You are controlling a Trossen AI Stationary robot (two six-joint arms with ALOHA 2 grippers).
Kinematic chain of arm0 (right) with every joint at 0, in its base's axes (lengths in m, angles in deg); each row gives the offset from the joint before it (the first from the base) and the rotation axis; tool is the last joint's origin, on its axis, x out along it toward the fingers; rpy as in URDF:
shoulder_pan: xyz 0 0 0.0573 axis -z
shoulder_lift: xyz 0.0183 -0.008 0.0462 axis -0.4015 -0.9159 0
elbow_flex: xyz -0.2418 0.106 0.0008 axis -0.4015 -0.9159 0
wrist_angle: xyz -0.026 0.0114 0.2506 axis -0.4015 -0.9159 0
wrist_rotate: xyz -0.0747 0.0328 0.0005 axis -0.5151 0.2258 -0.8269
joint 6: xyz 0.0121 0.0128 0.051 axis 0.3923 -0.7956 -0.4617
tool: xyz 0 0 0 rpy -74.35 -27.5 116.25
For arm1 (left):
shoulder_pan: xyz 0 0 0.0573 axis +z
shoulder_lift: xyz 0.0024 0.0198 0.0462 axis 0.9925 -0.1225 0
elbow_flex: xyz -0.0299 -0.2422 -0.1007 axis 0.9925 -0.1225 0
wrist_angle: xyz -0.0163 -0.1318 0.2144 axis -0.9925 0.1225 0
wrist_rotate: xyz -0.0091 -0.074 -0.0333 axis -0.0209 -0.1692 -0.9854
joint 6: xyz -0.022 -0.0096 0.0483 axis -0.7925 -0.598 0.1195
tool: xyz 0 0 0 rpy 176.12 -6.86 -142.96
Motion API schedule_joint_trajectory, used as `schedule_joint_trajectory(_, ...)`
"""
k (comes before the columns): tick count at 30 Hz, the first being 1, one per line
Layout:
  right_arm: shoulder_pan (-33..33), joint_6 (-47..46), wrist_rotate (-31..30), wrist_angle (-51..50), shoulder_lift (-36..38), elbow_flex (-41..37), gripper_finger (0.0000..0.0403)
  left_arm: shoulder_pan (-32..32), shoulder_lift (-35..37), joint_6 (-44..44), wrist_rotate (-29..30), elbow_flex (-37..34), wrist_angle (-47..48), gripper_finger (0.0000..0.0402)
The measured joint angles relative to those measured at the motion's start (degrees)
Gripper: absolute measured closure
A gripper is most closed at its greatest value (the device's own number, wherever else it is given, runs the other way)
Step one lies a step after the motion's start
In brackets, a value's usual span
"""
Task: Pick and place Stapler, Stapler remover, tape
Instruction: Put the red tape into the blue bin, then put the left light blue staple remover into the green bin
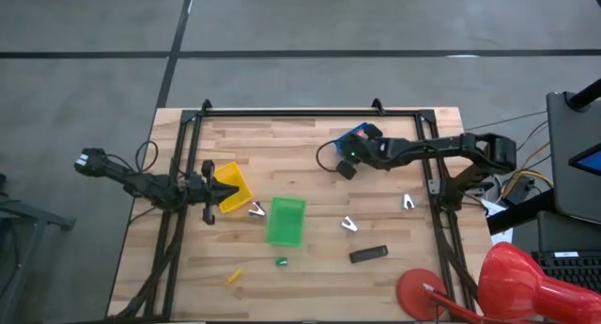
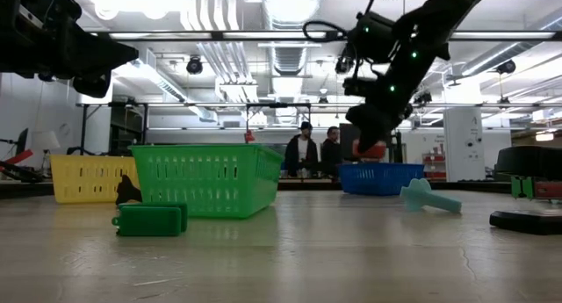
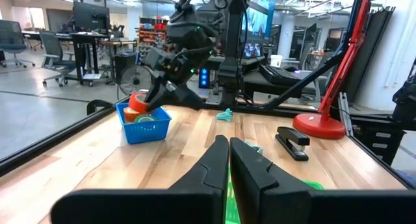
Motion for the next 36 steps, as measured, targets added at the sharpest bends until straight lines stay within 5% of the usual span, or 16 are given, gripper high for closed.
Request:
schedule_joint_trajectory(23, 0.7, -2.2, 2.9, 0.5, -3.0, -1.2, 0.0348, 0.0, 0.0, 0.0, 0.0, 0.0, 0.0, 0.0382)
schedule_joint_trajectory(36, 0.6, -1.1, 2.7, 0.9, -2.6, -1.1, 0.0237, 0.0, 0.0, 0.0, 0.0, 0.0, 0.0, 0.0381)
